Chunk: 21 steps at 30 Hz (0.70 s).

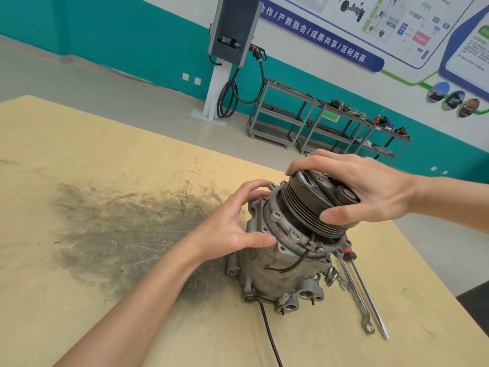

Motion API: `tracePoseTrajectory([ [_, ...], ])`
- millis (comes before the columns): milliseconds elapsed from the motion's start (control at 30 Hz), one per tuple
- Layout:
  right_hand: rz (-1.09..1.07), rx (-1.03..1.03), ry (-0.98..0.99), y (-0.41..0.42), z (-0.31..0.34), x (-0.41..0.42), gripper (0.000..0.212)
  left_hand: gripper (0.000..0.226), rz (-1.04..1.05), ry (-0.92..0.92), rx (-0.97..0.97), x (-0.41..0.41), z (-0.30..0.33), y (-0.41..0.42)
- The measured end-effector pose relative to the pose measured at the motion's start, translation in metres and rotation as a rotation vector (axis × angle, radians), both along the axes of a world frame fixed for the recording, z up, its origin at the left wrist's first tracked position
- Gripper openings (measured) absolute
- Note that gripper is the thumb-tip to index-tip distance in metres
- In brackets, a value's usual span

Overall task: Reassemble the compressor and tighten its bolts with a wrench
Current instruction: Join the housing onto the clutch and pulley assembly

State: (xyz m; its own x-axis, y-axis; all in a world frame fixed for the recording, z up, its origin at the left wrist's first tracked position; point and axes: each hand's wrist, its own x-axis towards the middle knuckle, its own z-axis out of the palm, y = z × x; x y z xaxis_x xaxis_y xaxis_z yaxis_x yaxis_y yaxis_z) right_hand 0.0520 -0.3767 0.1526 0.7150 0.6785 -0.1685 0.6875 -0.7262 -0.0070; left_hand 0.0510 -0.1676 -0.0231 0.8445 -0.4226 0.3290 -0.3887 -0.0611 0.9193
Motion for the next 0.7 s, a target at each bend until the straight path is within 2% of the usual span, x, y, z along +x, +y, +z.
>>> tracePoseTrajectory([
  [167, 0.095, -0.012, -0.010, 0.0015, 0.0018, 0.0056, 0.067, 0.100, 0.017, 0.024, -0.024, 0.0023, -0.0028, 0.0004],
  [367, 0.168, -0.082, -0.062, 0.0028, 0.0017, 0.0097, 0.074, 0.112, 0.028, 0.008, 0.064, 0.0032, -0.0018, -0.0009],
  [500, 0.191, -0.119, -0.089, 0.0038, 0.0011, 0.0089, 0.073, 0.111, 0.031, 0.044, 0.105, 0.0015, -0.0012, -0.0023],
  [633, 0.179, -0.105, -0.085, 0.0015, -0.0013, 0.0078, 0.073, 0.133, -0.045, 0.012, 0.149, 0.0027, -0.0025, -0.0041],
  [700, 0.177, -0.085, -0.076, 0.0000, -0.0024, 0.0080, 0.073, 0.127, -0.063, 0.019, 0.123, 0.0029, -0.0025, -0.0042],
])
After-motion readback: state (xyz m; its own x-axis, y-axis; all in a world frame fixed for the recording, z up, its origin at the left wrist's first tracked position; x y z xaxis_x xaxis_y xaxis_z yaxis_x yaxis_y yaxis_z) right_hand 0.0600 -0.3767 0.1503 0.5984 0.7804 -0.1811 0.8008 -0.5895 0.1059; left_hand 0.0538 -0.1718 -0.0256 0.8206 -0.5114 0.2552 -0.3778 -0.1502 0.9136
